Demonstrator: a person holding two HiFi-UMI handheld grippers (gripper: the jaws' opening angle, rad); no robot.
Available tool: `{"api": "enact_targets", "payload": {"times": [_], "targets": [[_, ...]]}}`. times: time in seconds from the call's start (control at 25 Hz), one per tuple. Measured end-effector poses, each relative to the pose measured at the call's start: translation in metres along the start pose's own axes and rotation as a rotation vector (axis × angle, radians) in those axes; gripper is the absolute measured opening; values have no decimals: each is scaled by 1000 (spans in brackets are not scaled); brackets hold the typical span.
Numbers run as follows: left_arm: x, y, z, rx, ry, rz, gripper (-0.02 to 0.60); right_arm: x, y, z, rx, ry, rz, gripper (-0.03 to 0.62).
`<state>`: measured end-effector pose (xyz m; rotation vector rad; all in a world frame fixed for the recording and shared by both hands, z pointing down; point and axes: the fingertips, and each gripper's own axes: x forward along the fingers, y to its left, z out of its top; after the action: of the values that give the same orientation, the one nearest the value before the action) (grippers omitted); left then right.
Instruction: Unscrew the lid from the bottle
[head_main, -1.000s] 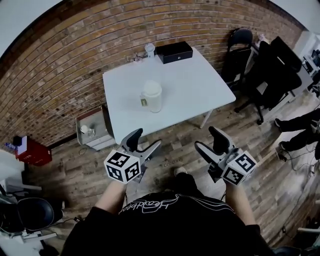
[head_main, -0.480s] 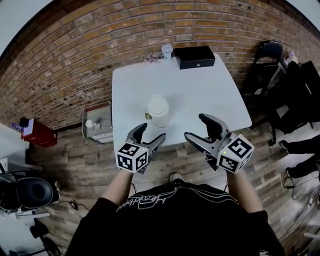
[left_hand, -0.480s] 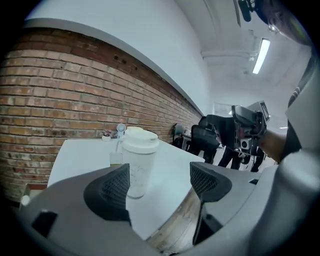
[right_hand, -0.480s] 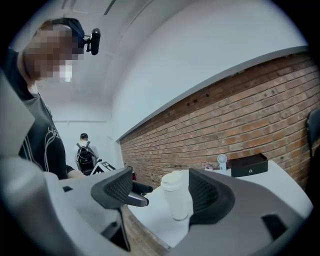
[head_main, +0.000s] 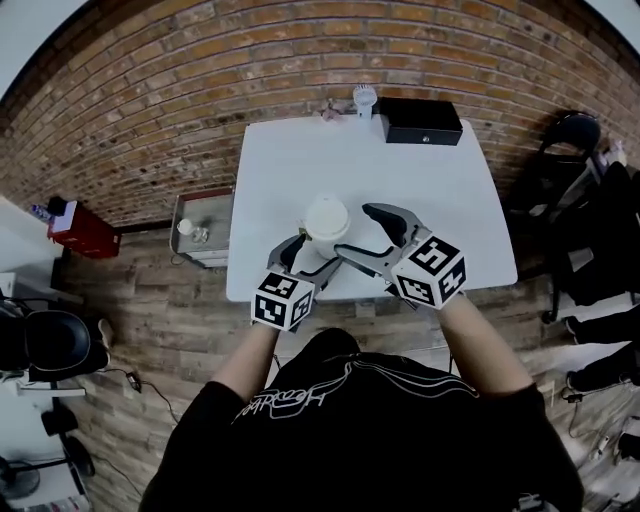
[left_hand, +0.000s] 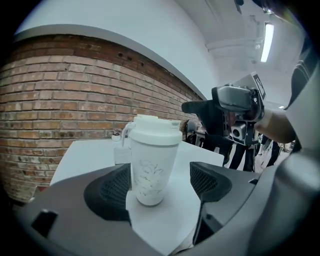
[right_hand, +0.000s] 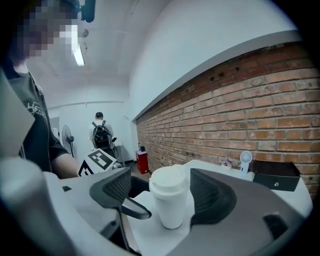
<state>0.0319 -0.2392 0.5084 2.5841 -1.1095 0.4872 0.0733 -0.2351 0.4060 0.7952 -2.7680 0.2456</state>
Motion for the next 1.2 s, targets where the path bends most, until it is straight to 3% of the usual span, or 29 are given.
{"api": "enact_targets", "payload": {"times": [0.16, 0.68, 0.96, 1.2], "targets": [[9, 8, -5, 22, -11, 17, 373, 28, -9, -8, -19, 45, 11, 357], [28, 8, -3, 23, -34, -39, 371, 64, -9, -20, -38, 116, 28, 353], [32, 11, -1, 13, -53, -57, 367, 62, -11, -20, -27, 66, 21, 333], [32, 14, -2, 26, -47, -77, 362, 65, -13, -20, -32, 82, 36, 344]]}}
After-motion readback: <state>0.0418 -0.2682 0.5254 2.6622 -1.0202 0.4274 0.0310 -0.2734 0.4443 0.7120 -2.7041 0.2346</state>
